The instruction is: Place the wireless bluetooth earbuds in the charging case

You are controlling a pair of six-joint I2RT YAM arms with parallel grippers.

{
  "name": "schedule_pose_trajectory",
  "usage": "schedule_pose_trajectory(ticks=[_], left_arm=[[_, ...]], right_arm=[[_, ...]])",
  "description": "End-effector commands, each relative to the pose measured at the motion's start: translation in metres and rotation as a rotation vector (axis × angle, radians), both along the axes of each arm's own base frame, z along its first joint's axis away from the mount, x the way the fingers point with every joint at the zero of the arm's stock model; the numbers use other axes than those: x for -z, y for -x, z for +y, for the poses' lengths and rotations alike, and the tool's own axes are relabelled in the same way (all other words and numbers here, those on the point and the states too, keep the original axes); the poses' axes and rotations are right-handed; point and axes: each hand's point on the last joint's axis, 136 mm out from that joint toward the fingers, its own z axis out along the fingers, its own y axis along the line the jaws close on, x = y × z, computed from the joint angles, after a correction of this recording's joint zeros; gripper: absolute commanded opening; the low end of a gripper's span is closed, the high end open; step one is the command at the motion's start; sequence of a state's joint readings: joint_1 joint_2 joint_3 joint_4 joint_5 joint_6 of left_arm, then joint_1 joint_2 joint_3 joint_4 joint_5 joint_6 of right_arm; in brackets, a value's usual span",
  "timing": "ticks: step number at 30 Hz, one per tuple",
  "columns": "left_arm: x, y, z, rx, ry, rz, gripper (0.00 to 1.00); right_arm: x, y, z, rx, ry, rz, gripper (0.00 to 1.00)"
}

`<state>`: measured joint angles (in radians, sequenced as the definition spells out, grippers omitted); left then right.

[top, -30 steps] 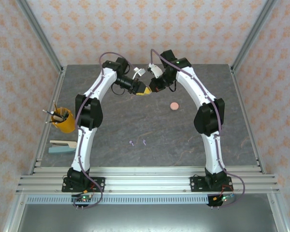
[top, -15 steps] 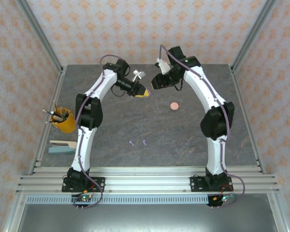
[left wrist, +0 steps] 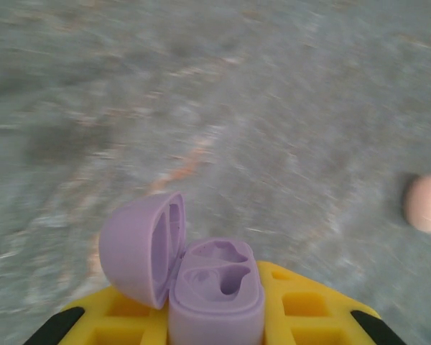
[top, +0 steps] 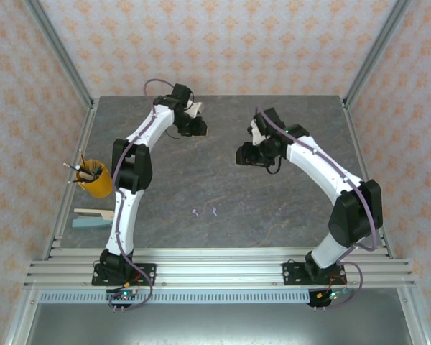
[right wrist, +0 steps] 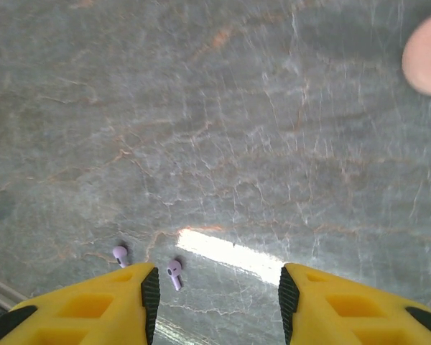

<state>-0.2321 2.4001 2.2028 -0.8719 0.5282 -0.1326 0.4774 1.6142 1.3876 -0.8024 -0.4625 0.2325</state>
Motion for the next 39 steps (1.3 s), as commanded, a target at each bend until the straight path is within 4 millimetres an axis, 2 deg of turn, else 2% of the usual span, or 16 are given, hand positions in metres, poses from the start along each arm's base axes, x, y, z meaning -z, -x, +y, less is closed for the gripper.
schedule_pose_trajectory(ticks=[1, 5, 8, 10, 14, 16, 18, 21, 27, 35, 39], left_arm=[[-0.059, -0.02, 0.035, -0.152, -0.254, -0.235, 0.0], [-0.081, -0.023, 0.056, -0.282, -0.361, -0.312, 0.0], [-0.099, -0.026, 0.057, -0.317, -0.414, -0.38, 0.0], [-0.11, -0.029, 0.052, -0.317, -0.419, -0.426, 0.0], [-0.135, -0.038, 0.034, -0.312, -0.289, -0.569, 0.0], [-0.153, -0.039, 0.027, -0.299, -0.217, -0.671, 0.0], [-0.162, -0.034, 0.025, -0.303, -0.166, -0.754, 0.0], [-0.174, -0.021, 0.026, -0.311, -0.096, -0.853, 0.0], [-0.171, 0.012, 0.029, -0.314, 0.021, -0.988, 0.0], [-0.191, 0.075, 0.011, -0.151, 0.245, -1.163, 0.0], [-0.194, 0.098, 0.014, -0.12, 0.277, -1.2, 0.0]], right_arm=[[-0.003, -0.004, 0.0, 0.135, 0.019, -0.042, 0.49], [0.016, 0.008, 0.005, 0.19, 0.072, -0.012, 0.49], [0.03, 0.02, 0.015, 0.199, 0.091, 0.014, 0.48], [0.037, 0.028, 0.026, 0.177, 0.101, 0.025, 0.48], [0.048, 0.041, 0.057, 0.068, 0.119, 0.009, 0.48], [0.053, 0.044, 0.067, 0.021, 0.143, -0.002, 0.47], [0.061, 0.046, 0.071, 0.005, 0.166, 0.007, 0.46], [0.074, 0.048, 0.07, 0.025, 0.202, 0.039, 0.44], [0.086, 0.058, 0.073, 0.058, 0.212, 0.089, 0.44], [0.106, 0.075, 0.08, 0.09, 0.22, 0.175, 0.44], [0.113, 0.083, 0.086, 0.064, 0.21, 0.198, 0.43]])
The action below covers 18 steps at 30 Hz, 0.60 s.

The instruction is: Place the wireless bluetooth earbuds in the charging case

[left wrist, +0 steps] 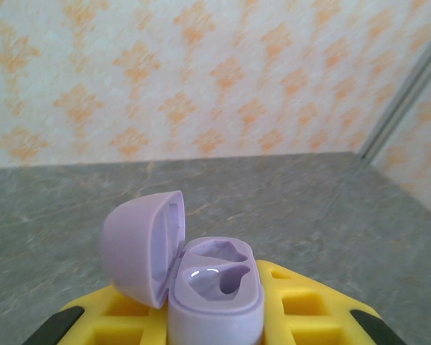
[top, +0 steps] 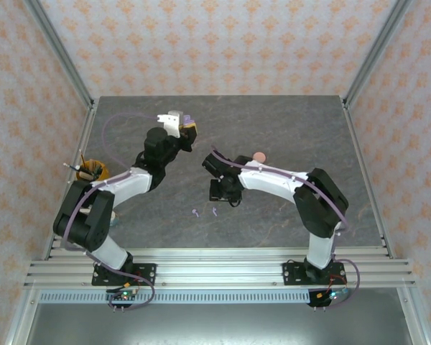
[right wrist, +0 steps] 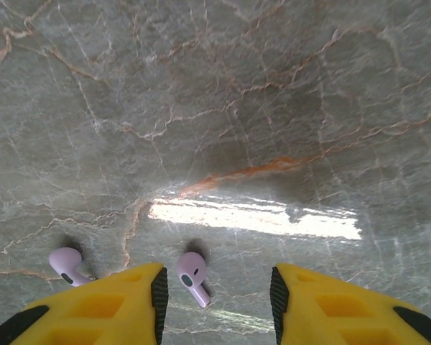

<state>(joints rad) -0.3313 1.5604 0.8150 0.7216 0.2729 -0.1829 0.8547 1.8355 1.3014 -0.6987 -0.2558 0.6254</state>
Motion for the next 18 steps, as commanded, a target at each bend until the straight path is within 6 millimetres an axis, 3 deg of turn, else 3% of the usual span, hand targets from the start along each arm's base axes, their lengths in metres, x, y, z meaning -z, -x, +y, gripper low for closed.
schedule_pose_trajectory(ticks=[1, 9, 18], left_arm=[[-0.055, 0.021, -0.001, 0.064, 0.062, -0.205, 0.0], [-0.068, 0.047, 0.008, 0.069, 0.063, -0.255, 0.0], [-0.089, 0.056, 0.006, 0.094, 0.069, -0.31, 0.0]], right_arm=[[0.007, 0.009, 0.004, -0.002, 0.005, 0.027, 0.43], [0.019, 0.016, 0.007, -0.024, 0.013, 0.063, 0.41], [0.031, 0.022, 0.009, -0.048, 0.042, 0.095, 0.42]])
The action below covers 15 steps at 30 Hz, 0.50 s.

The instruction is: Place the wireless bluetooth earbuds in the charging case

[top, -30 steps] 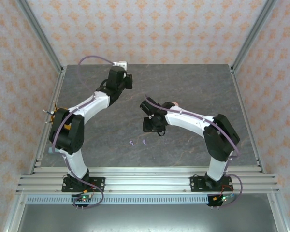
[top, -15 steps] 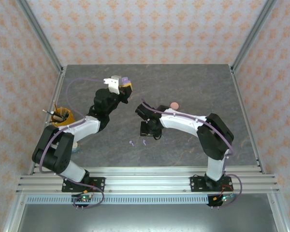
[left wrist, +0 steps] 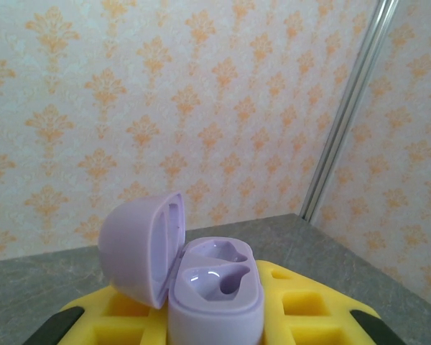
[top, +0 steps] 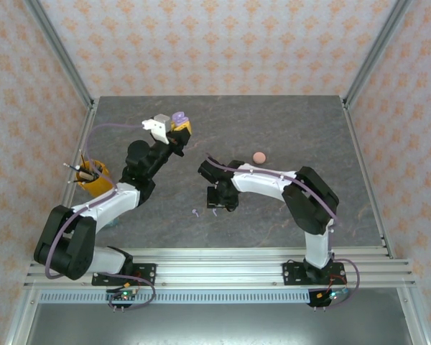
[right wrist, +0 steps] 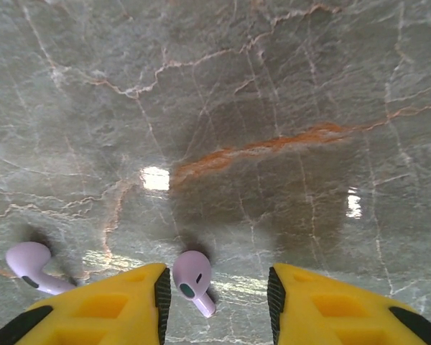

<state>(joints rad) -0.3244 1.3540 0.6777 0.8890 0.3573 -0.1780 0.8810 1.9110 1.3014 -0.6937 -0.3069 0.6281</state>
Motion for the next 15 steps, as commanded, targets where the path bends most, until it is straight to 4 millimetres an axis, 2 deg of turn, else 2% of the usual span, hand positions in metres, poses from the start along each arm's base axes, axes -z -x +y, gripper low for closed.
schedule_pose_trajectory(ticks=[1, 15], left_arm=[[-0.0226, 0.0061, 0.001, 0.013, 0.002, -0.085, 0.0], [-0.0244, 0.0033, -0.0013, 0.023, 0.018, -0.085, 0.0]], right_arm=[[0.0051, 0.005, 0.001, -0.017, 0.025, 0.011, 0.41], [0.0128, 0.0054, 0.0067, -0.033, 0.048, 0.026, 0.35]])
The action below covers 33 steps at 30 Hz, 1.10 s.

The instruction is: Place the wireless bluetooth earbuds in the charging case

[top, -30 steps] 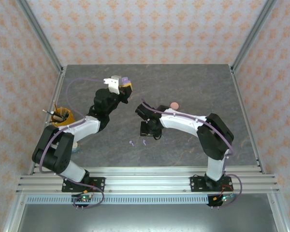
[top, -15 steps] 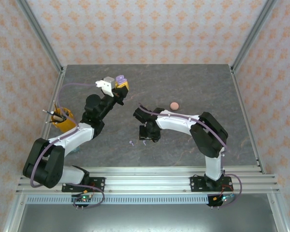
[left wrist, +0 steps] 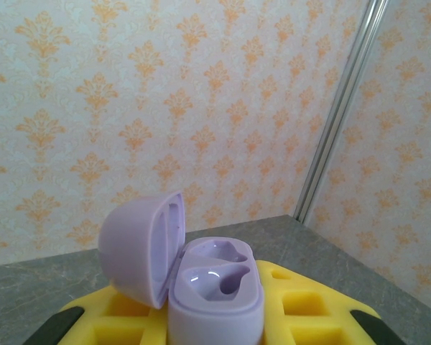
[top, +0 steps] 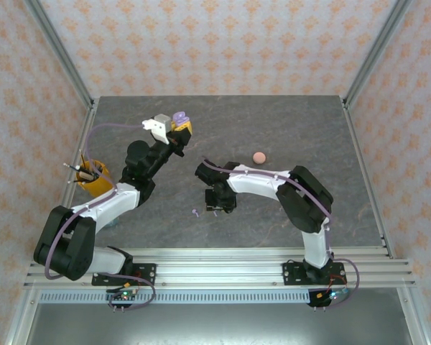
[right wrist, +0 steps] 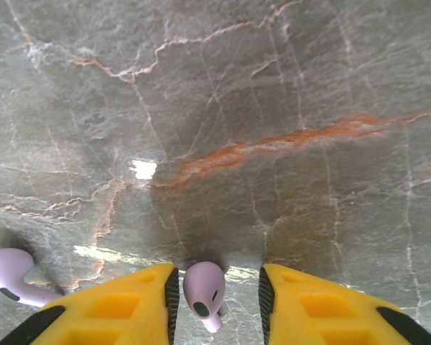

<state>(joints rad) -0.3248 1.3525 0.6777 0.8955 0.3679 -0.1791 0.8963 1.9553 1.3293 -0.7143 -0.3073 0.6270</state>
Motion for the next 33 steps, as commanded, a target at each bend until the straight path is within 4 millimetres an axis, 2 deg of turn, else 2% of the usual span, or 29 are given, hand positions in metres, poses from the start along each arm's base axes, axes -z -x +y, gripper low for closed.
schedule_pose_trajectory(ticks=[1, 7, 14, 26, 33], left_arm=[[-0.022, 0.002, 0.0, 0.012, 0.016, -0.077, 0.0], [-0.021, 0.001, 0.0, 0.014, 0.019, -0.073, 0.0], [-0.023, 0.001, -0.001, 0.019, 0.021, -0.071, 0.0], [-0.024, 0.004, -0.004, 0.04, 0.017, -0.066, 0.0], [-0.027, 0.007, -0.004, 0.044, 0.005, -0.068, 0.0]], right_arm=[[0.004, 0.002, 0.003, -0.02, 0.021, 0.005, 0.35], [0.003, 0.009, 0.006, -0.042, 0.037, 0.011, 0.34], [0.006, 0.011, 0.005, -0.041, 0.046, 0.009, 0.26], [0.006, 0.004, 0.002, -0.048, 0.072, -0.019, 0.18], [-0.003, -0.003, 0.0, -0.056, 0.069, -0.072, 0.17]])
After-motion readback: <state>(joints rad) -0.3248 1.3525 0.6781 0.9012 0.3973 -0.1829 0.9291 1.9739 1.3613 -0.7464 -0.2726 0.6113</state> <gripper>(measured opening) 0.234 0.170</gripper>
